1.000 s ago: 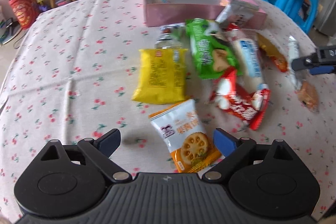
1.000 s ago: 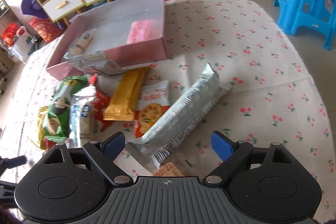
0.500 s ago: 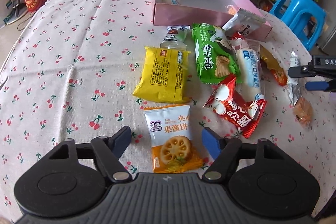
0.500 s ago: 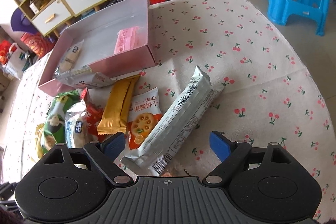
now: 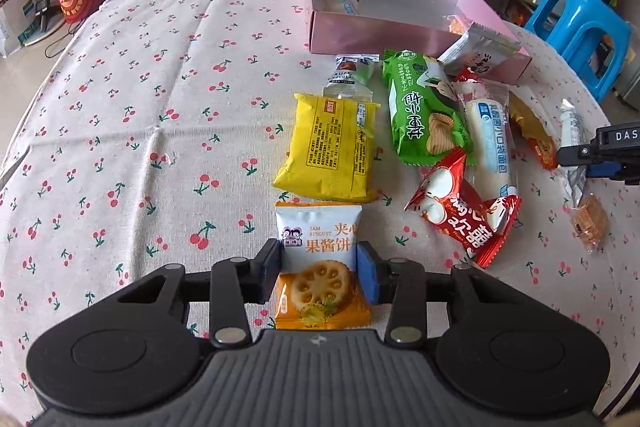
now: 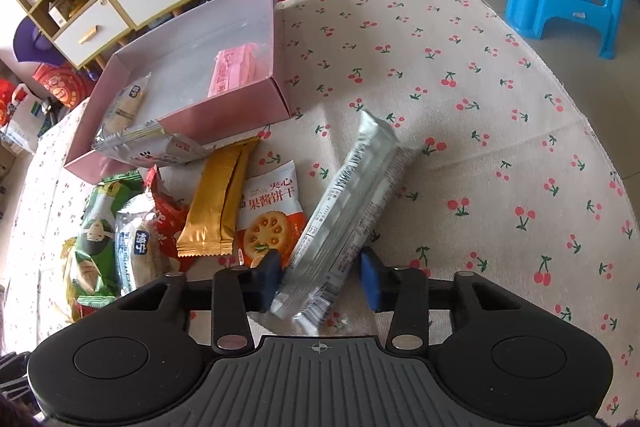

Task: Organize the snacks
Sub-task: 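Carry the biscuit packet and silver bar over the pink box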

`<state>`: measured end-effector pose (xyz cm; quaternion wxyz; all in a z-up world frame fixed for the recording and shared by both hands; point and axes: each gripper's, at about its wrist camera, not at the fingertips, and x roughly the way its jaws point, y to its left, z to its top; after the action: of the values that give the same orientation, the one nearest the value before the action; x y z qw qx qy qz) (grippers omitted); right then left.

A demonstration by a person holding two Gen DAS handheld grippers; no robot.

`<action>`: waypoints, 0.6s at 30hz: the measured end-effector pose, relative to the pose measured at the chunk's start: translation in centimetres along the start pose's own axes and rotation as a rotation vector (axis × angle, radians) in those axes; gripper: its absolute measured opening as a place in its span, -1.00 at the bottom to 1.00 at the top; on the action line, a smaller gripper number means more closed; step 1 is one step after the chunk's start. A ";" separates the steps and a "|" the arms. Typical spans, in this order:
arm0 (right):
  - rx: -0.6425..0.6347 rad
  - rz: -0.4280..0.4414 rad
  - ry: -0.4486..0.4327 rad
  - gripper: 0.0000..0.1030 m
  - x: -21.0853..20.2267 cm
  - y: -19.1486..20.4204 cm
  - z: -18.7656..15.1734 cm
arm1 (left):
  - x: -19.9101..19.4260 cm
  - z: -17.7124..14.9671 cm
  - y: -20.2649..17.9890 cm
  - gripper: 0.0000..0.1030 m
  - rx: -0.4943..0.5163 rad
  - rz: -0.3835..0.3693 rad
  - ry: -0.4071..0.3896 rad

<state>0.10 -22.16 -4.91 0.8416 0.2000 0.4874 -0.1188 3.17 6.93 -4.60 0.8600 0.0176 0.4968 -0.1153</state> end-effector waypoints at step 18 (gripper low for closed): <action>0.044 0.081 0.003 -0.44 -1.8 0.2 0.7 | -1.4 1.1 -0.1 -0.30 -0.032 -0.064 -0.052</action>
<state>-0.18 -22.27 -3.03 0.8403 0.2381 0.4776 -0.0952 3.45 6.92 -2.81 0.8686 -0.0150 0.4765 -0.1355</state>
